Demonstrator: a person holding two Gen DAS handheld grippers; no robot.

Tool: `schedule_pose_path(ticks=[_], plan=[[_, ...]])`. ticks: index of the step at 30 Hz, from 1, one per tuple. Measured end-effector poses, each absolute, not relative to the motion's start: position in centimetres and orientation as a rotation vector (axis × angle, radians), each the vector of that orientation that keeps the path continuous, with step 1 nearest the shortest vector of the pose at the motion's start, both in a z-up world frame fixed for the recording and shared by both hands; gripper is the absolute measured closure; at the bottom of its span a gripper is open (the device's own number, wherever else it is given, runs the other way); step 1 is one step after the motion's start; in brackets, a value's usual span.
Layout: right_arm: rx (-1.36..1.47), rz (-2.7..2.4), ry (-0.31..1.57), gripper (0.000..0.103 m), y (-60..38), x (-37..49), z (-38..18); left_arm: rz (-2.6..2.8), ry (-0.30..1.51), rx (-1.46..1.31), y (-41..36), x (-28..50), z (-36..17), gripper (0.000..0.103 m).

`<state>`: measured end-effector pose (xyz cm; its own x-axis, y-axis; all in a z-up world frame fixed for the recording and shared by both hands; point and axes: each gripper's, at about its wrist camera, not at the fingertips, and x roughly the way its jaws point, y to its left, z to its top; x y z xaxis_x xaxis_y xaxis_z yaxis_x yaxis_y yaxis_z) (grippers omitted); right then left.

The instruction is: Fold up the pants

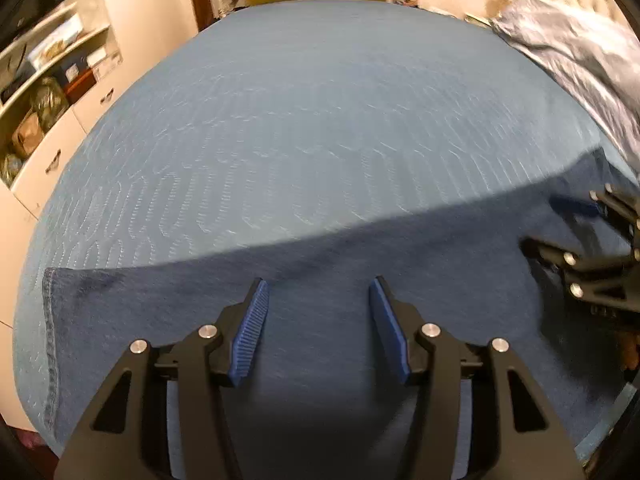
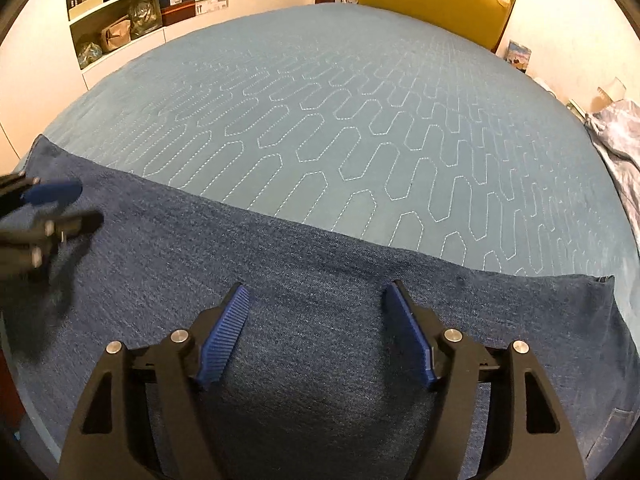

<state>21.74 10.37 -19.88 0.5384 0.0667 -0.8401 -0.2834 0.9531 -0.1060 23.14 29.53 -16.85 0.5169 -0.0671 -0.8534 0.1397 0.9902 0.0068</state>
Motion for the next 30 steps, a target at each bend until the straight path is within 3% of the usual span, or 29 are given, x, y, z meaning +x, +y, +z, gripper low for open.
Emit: schedule_pose_path(ticks=[4,7,9,12,13,14,16,17,22,25,26,30], plan=[[-0.252,0.208,0.995,0.036,10.6,22.3,-19.6,0.022,1.016,0.11,34.9,23.8,-17.1,0.031],[-0.257,0.197,1.004,0.034,10.9,22.4,-19.5,0.135,0.996,0.082,40.0,23.2,-16.8,0.029],[-0.255,0.185,1.011,0.033,11.1,22.4,-19.4,0.283,0.97,0.037,44.0,21.5,-15.1,0.034],[-0.236,0.161,0.976,0.029,11.6,21.7,-18.0,0.261,0.839,-0.293,49.5,15.9,-12.1,0.035],[-0.234,0.186,0.961,0.029,11.7,21.0,-17.5,0.278,0.813,-0.411,51.5,13.2,-12.1,0.043],[-0.24,0.208,0.948,0.029,12.0,20.3,-17.2,0.266,0.793,-0.507,53.1,11.1,-12.6,0.06],[-0.266,0.235,0.944,0.029,12.7,18.9,-17.0,0.26,0.781,-0.682,55.1,7.5,-14.5,0.081],[-0.277,0.256,0.947,0.029,13.0,18.2,-17.0,0.269,0.792,-0.723,55.7,6.2,-15.7,0.086],[-0.395,0.218,0.958,0.028,13.0,15.4,-19.1,0.179,0.825,-0.767,53.8,4.4,-18.1,0.086],[-0.356,0.19,0.957,0.017,11.3,15.1,-19.4,0.123,0.816,-0.742,51.4,5.3,-17.9,0.086],[-0.345,0.183,0.963,0.016,10.8,15.2,-19.5,0.118,0.819,-0.719,51.0,6.3,-17.7,0.081],[-0.333,0.179,0.976,0.016,10.5,15.6,-19.7,0.165,0.848,-0.65,49.5,8.1,-17.7,0.078]])
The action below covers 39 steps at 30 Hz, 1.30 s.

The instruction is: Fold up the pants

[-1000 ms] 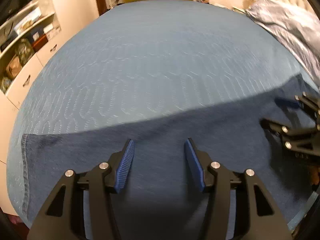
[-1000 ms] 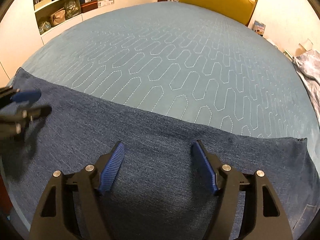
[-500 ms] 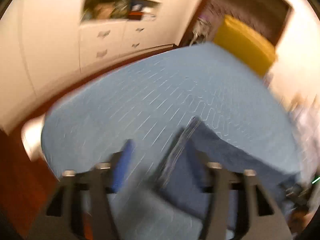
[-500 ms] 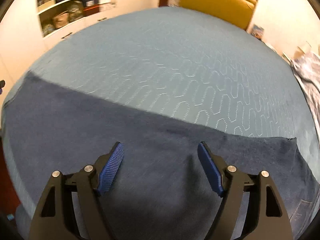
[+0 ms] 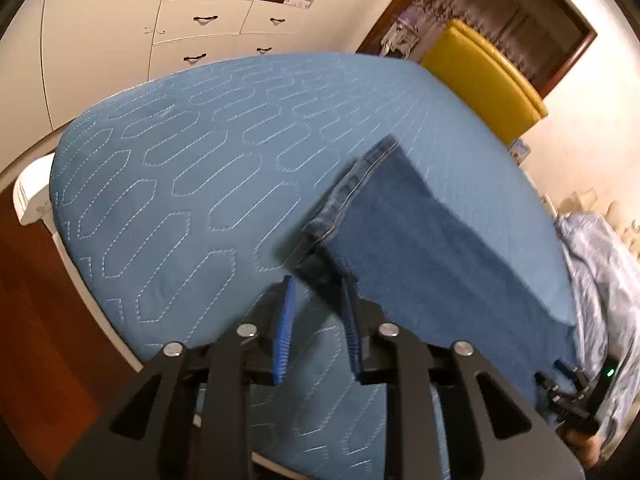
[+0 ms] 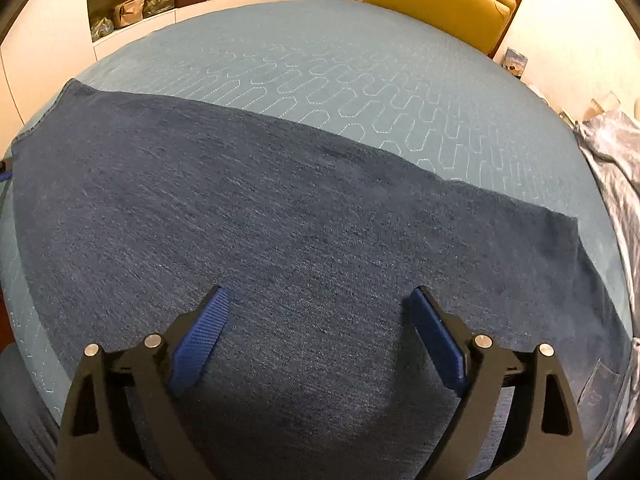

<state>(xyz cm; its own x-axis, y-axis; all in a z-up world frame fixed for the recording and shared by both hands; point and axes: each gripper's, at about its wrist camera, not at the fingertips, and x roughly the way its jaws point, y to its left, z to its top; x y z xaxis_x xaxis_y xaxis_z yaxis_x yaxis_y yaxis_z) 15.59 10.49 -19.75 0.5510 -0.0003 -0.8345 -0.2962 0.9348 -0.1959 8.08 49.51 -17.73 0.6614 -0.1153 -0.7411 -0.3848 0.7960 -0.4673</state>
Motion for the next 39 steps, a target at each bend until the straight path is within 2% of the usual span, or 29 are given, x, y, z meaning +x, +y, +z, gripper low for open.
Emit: schedule_pose_path(ticks=[7,13,14,15,22,24,25,28,32,39], plan=[[-0.305,0.189,0.975,0.013,9.4,15.8,-20.4,0.17,0.848,-0.595,49.6,9.2,-18.0,0.078],[-0.302,0.204,0.975,0.012,8.4,15.9,-20.6,0.122,0.833,-0.66,51.0,8.5,-18.7,0.085],[-0.303,0.205,0.974,0.012,8.2,16.0,-20.6,0.103,0.824,-0.689,51.5,8.2,-18.9,0.097],[-0.304,0.208,0.974,0.012,8.2,16.0,-20.6,0.101,0.824,-0.699,51.8,7.9,-19.0,0.103],[-0.286,0.219,0.978,0.012,8.6,15.3,-20.9,0.124,0.762,-0.797,55.6,6.0,-18.5,0.103],[-0.281,0.218,0.984,0.012,8.5,15.3,-20.9,0.109,0.773,-0.777,55.2,6.0,-18.0,0.086],[-0.283,0.22,0.985,0.012,8.6,15.2,-20.9,0.082,0.794,-0.771,54.4,6.4,-18.1,0.068],[-0.296,0.226,0.986,0.012,8.7,15.2,-20.8,0.092,0.861,-0.716,52.4,7.1,-18.9,0.069],[-0.307,0.231,0.985,0.012,8.5,15.0,-20.7,0.166,0.871,-0.587,50.3,8.0,-18.5,0.083],[-0.294,0.231,0.98,0.012,8.2,14.5,-20.9,0.175,0.893,-0.601,48.4,10.0,-18.2,0.083]])
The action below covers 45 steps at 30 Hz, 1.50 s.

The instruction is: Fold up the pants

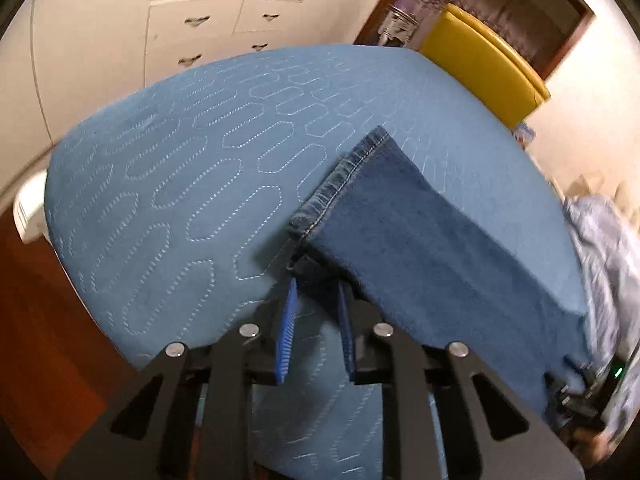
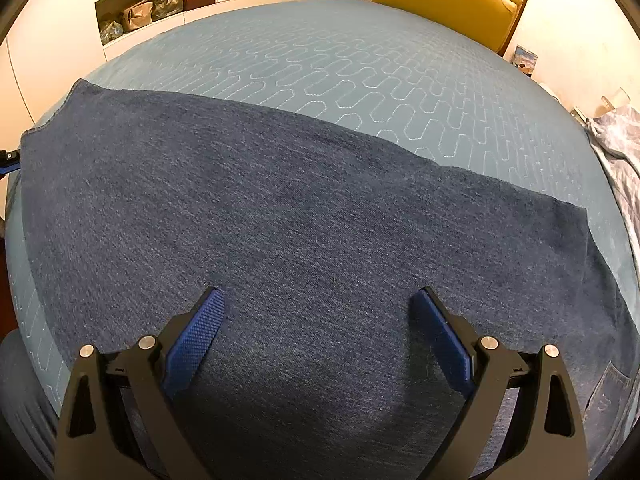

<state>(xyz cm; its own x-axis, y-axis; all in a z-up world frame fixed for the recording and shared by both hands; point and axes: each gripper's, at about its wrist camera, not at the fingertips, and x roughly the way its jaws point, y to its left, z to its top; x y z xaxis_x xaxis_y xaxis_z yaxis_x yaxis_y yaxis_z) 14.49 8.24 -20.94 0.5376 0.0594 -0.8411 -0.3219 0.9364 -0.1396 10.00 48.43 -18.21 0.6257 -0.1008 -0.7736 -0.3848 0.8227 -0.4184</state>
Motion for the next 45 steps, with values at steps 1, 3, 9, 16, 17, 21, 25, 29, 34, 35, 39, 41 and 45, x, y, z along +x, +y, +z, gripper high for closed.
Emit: schedule_pose_path(ticks=[1,3,9,16,17,21,25,29,34,35,39,41,45], plan=[[-0.291,0.232,0.98,0.012,8.2,14.4,-21.0,0.156,0.893,-0.632,48.3,10.2,-18.3,0.082],[-0.287,0.235,0.98,0.012,7.8,14.3,-21.0,0.17,0.888,-0.678,48.6,10.2,-18.8,0.08],[-0.283,0.246,0.98,0.012,7.2,14.3,-20.9,0.21,0.836,-0.875,50.1,9.6,-19.6,0.097],[-0.289,0.26,0.978,0.012,6.5,14.1,-20.8,0.148,0.785,-1.037,52.3,7.8,-21.1,0.1],[-0.29,0.26,0.977,0.012,6.5,14.0,-20.8,0.151,0.787,-1.041,52.4,7.6,-21.4,0.1],[-0.297,0.264,0.974,0.012,6.1,13.5,-20.9,0.126,0.753,-1.083,52.7,7.0,-22.1,0.1],[-0.3,0.273,0.971,0.012,5.8,13.3,-20.9,0.103,0.734,-1.116,52.8,6.9,-22.4,0.095],[-0.29,0.276,0.967,0.012,5.4,13.0,-20.8,0.117,0.695,-1.153,54.0,4.7,-21.9,0.078],[-0.284,0.268,0.958,0.011,5.0,12.6,-20.4,0.108,0.635,-0.992,53.2,4.6,-17.5,0.078],[-0.285,0.262,0.954,0.011,4.8,12.5,-20.2,0.075,0.641,-0.945,52.4,5.5,-16.7,0.08],[-0.301,0.238,0.883,0.011,5.6,11.2,-18.0,0.0,0.683,-0.869,50.4,8.6,-15.9,0.085],[-0.286,0.244,0.87,0.011,6.3,10.9,-17.0,0.057,0.777,-0.847,50.1,9.8,-17.3,0.085],[-0.282,0.258,0.852,0.011,8.8,10.3,-15.5,0.145,0.859,-0.869,51.1,9.0,-19.4,0.101]])
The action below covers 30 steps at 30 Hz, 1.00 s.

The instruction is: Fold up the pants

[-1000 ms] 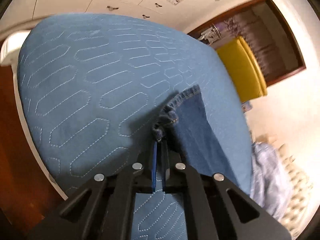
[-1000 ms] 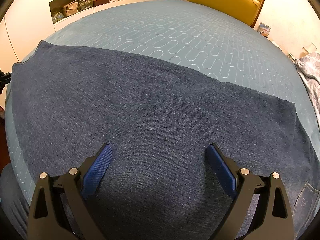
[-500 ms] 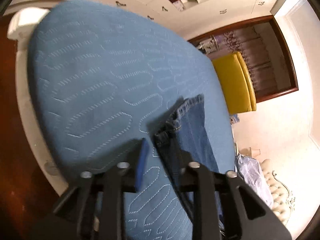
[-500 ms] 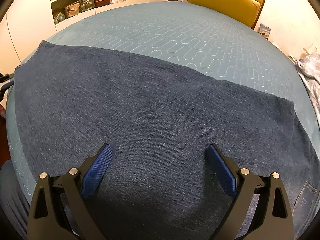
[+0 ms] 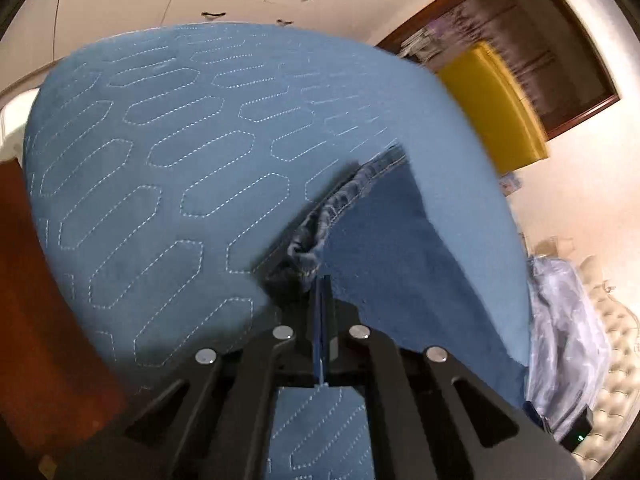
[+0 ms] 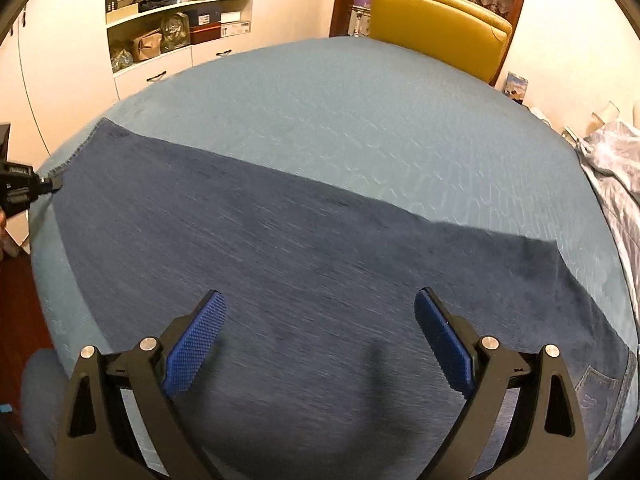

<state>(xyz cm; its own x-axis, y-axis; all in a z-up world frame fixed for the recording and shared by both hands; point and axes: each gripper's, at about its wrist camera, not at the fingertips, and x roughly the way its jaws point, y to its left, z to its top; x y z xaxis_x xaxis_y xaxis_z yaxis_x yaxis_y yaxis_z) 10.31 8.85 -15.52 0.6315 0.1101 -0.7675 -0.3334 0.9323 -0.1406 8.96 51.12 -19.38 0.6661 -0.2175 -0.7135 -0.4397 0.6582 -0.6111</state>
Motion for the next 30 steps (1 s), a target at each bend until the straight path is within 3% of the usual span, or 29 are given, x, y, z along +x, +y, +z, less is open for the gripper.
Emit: schedule_pose_path(ticks=[6,8,14,18,21,28,30], plan=[[-0.232,0.275,0.888,0.011,11.3,10.1,-16.4,0.124,0.813,-0.345,41.8,10.9,-12.9,0.084],[-0.211,0.279,0.916,0.011,11.8,9.9,-17.3,0.045,0.774,-0.176,37.2,12.8,-11.6,0.071],[-0.214,0.268,0.969,0.011,11.1,9.1,-20.4,-0.099,0.896,0.115,26.5,21.8,-14.1,0.07],[-0.239,0.271,0.972,0.011,11.4,9.0,-20.6,-0.075,0.974,0.16,25.4,25.8,-17.5,0.068],[-0.233,0.274,0.97,0.011,11.5,8.9,-20.8,-0.045,0.973,0.149,26.1,26.3,-17.4,0.051],[-0.229,0.272,0.987,0.01,11.2,9.4,-20.7,0.12,0.872,-0.088,32.2,20.9,-14.2,0.051],[-0.234,0.255,0.983,0.005,11.3,9.5,-20.8,0.122,0.871,-0.048,32.2,18.7,-15.1,0.051]])
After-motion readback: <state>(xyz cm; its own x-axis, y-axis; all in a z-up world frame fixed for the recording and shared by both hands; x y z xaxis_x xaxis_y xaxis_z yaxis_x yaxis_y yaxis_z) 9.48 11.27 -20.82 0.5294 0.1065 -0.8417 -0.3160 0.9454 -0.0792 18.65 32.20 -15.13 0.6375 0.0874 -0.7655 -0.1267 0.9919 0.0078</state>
